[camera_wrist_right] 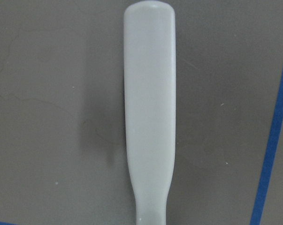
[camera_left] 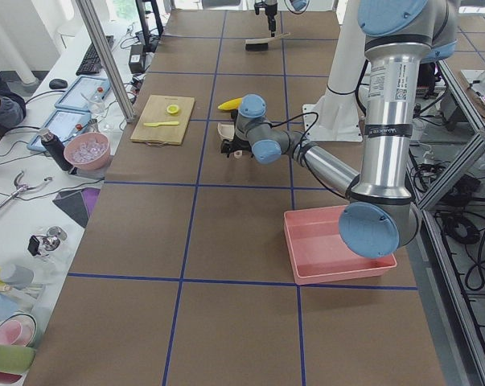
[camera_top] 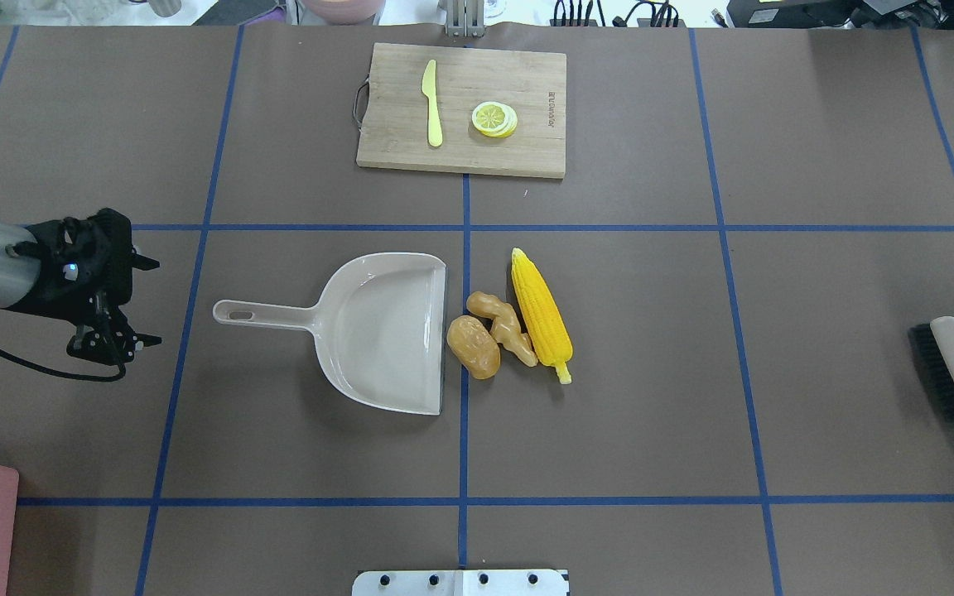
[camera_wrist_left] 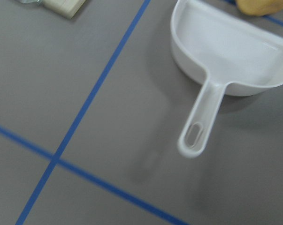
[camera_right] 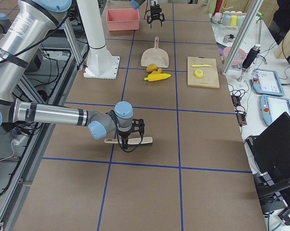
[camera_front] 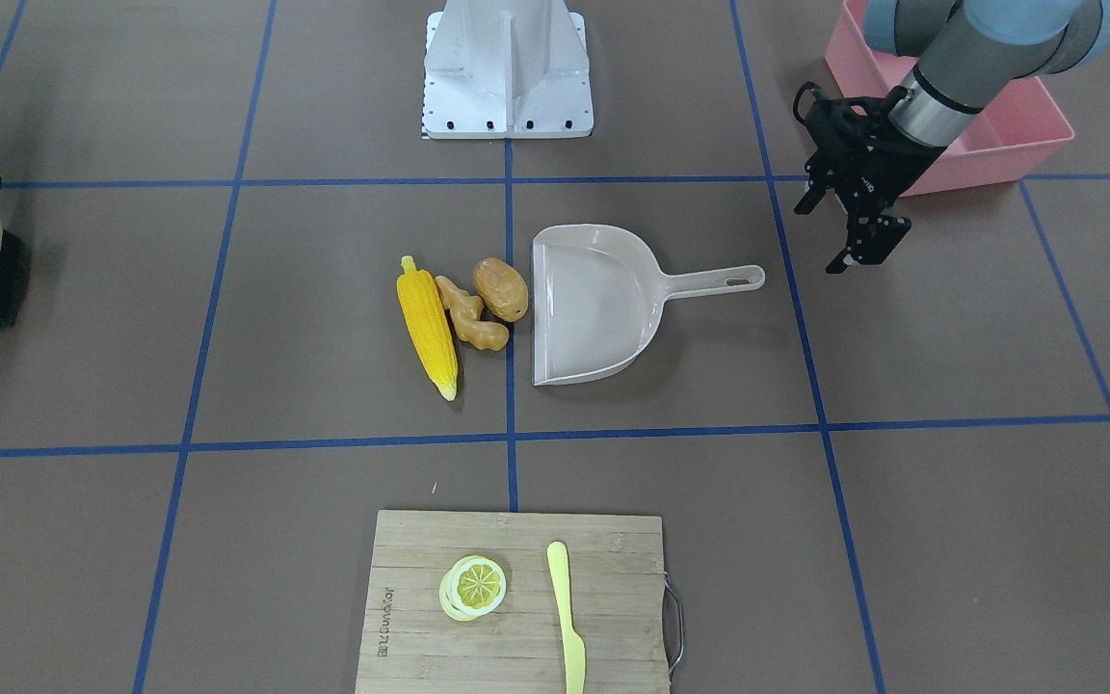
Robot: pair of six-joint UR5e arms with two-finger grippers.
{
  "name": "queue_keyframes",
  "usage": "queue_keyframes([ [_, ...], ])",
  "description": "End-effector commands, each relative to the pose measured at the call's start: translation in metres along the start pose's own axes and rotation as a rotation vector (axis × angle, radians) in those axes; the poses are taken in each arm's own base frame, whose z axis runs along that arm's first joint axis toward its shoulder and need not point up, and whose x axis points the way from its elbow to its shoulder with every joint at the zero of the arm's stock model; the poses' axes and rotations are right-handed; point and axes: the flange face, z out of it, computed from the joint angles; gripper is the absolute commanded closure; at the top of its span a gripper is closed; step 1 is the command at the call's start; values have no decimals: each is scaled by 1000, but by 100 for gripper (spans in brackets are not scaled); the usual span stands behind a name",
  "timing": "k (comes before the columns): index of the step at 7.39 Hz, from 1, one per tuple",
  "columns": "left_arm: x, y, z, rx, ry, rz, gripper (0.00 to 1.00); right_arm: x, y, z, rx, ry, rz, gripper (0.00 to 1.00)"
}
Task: Sweep and dump trash into bin
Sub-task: 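Reach the left gripper to the white dustpan handle and grasp it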
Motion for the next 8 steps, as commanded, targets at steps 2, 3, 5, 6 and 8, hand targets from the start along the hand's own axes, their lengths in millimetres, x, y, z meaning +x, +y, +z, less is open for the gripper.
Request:
queue_keyframes([
  [2,13,-1,-4,-1,-7,158,1,5,10,27,-71,18,-13,0],
  [3,13,-4,-11,11,-15,156,1,4,11,29,-81,15,-18,0],
  [5,5,-34,5,51,76,130,1,-2,13,35,-102,14,-28,7],
  [6,-4,-62,7,41,116,109,1,-6,13,37,-109,13,-18,17],
  [8,-17,-101,12,3,160,82,1,-11,14,40,-119,11,-9,48],
])
